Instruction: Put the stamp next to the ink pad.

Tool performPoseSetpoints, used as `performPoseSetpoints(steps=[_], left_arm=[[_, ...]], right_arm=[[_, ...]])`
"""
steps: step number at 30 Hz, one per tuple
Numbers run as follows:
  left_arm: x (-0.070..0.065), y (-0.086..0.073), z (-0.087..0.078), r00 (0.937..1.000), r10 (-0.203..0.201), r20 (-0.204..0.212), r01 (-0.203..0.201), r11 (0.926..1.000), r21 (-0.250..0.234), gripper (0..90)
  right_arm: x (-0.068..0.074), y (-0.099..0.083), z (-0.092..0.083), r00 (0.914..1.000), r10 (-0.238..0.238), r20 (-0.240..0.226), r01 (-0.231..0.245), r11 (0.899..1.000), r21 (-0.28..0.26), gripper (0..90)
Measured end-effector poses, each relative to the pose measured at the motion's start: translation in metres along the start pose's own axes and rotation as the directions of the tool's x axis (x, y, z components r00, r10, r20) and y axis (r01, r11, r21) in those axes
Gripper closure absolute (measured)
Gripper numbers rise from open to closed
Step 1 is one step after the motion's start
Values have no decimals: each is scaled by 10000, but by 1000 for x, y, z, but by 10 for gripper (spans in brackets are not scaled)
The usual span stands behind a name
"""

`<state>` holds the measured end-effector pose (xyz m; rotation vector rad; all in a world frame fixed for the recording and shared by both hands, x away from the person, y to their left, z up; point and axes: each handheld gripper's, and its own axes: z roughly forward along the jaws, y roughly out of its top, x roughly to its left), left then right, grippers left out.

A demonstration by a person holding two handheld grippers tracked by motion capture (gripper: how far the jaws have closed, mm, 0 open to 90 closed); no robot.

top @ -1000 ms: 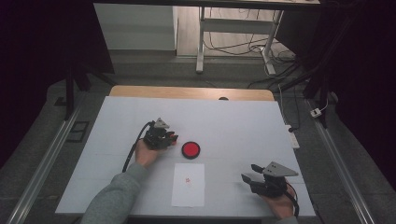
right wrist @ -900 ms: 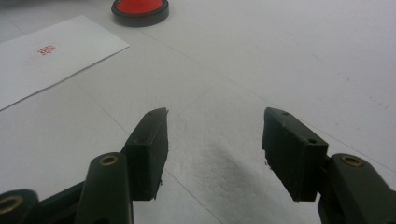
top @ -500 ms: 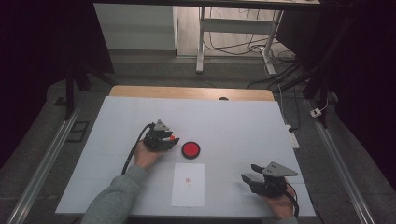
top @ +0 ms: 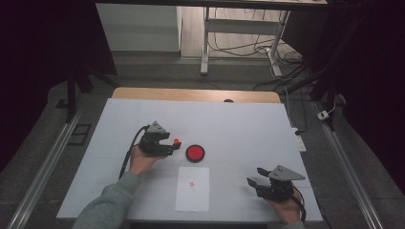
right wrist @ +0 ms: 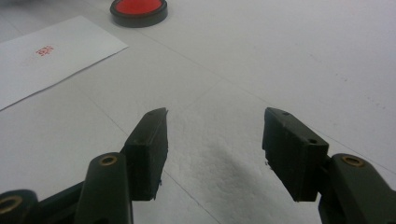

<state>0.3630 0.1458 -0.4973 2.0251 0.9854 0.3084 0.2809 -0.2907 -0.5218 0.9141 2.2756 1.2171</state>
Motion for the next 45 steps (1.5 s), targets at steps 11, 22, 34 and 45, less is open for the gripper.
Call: performPoseSetpoints(steps=[11, 22, 34, 45], left_arm=[[-21, -17, -43, 9979, 499, 406, -502, 9987, 51, 310], [-34, -50, -78, 9967, 712, 400, -701, 9972, -275, 316], [-32, -88, -97, 9980, 616, 148, -611, 9975, -346, 319], [-30, -102, -102, 9978, 653, -146, -656, 9976, -206, 320]], right_arm=[[-1, 1, -2, 10000, -56, 45, 56, 10000, -81, 399], [-2, 6, -6, 9998, -151, 153, 156, 9993, -351, 396], [-4, 7, -7, 9986, -441, 289, 446, 9989, -165, 396], [-6, 6, -8, 9970, -676, 365, 678, 9977, -52, 395]])
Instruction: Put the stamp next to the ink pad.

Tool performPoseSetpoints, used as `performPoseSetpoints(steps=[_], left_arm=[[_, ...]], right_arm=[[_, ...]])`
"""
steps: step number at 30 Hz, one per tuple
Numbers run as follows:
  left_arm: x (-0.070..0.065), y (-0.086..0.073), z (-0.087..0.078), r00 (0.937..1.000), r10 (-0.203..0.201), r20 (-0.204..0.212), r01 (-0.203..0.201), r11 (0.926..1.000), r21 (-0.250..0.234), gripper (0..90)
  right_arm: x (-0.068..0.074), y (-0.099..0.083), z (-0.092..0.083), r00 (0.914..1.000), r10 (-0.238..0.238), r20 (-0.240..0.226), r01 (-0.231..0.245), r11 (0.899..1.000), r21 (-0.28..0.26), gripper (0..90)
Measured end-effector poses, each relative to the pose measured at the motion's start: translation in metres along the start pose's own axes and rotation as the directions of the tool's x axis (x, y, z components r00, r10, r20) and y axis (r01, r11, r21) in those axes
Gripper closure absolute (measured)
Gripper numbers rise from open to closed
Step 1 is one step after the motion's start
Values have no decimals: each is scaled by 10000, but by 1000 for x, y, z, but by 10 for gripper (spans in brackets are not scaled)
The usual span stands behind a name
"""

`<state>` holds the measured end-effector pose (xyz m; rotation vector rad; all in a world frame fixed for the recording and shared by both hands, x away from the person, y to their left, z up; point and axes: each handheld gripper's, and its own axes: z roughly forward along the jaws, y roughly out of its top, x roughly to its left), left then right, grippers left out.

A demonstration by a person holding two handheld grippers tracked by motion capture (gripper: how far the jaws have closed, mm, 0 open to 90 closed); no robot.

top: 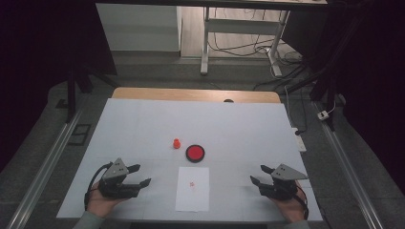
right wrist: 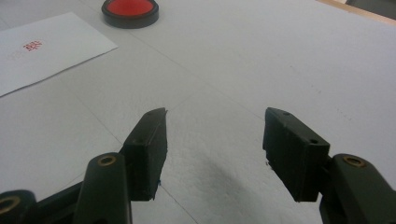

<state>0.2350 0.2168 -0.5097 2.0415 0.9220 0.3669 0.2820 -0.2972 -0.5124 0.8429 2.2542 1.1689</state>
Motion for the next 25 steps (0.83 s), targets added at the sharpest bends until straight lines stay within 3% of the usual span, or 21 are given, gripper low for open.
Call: performPoseSetpoints(steps=[25], left_arm=[[1, -1, 0, 9997, -95, 217, 95, 10000, 3, 318]], right_arm=[[1, 0, 1, 9999, -86, -126, 85, 9999, -60, 396]])
